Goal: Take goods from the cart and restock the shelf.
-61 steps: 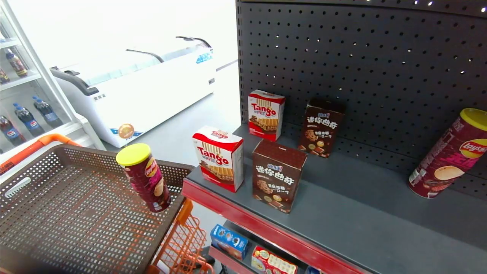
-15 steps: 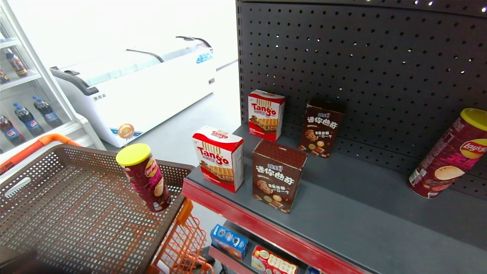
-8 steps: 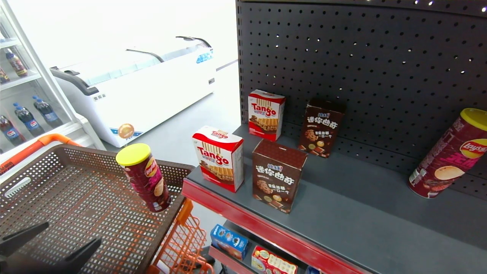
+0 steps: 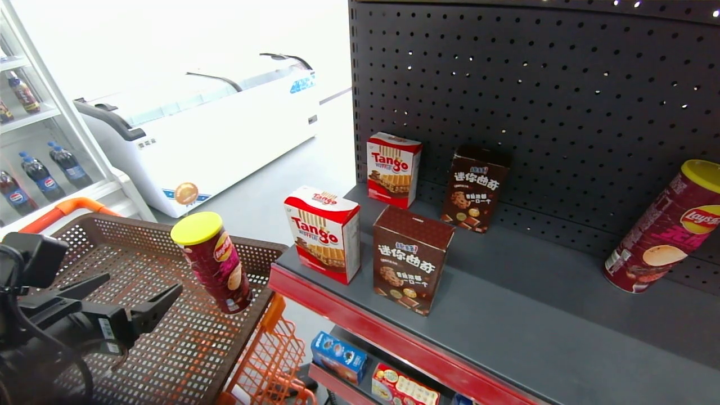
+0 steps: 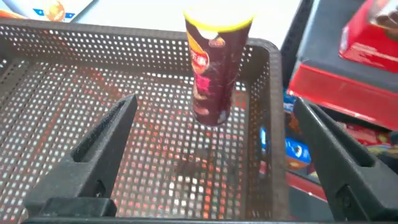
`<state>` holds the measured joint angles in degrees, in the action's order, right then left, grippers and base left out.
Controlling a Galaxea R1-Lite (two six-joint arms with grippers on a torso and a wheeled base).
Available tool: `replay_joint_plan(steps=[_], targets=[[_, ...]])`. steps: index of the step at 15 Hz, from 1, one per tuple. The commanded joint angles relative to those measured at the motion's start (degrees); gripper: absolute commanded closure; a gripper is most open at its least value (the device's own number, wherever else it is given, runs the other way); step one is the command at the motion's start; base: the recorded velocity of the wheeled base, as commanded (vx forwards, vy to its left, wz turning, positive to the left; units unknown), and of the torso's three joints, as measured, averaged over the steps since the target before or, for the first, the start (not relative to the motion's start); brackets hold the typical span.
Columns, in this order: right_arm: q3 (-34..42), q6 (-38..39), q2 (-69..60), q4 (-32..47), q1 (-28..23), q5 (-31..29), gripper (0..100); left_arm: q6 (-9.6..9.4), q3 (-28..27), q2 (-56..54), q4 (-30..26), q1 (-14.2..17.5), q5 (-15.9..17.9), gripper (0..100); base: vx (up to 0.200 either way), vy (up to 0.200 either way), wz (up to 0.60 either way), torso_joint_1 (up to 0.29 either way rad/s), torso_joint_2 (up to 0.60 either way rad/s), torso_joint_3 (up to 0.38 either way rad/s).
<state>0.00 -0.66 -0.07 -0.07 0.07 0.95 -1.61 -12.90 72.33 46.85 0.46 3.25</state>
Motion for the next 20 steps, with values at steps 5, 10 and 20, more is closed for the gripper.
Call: replay_joint_plan(steps=[5, 10, 20], targets=[[0.0, 0.0, 0.1, 0.0, 0.0, 0.0, 0, -1.91, -0.5, 12.8, 8.9, 0.8, -0.3, 0, 0.0, 0.0, 0.0, 0.0, 0.0, 0.0], [0.0, 0.0, 0.1, 0.0, 0.0, 0.0, 0, -1.82, -3.3, 17.7, 13.1, 4.4, -0.1, 0, 0.0, 0.0, 0.0, 0.0, 0.0, 0.0], [0.0, 0.0, 0.1, 0.0, 0.0, 0.0, 0, -1.99, -11.7, 29.5, 14.5, -2.4, -0.1, 0, 0.0, 0.0, 0.0, 0.0, 0.0, 0.0]])
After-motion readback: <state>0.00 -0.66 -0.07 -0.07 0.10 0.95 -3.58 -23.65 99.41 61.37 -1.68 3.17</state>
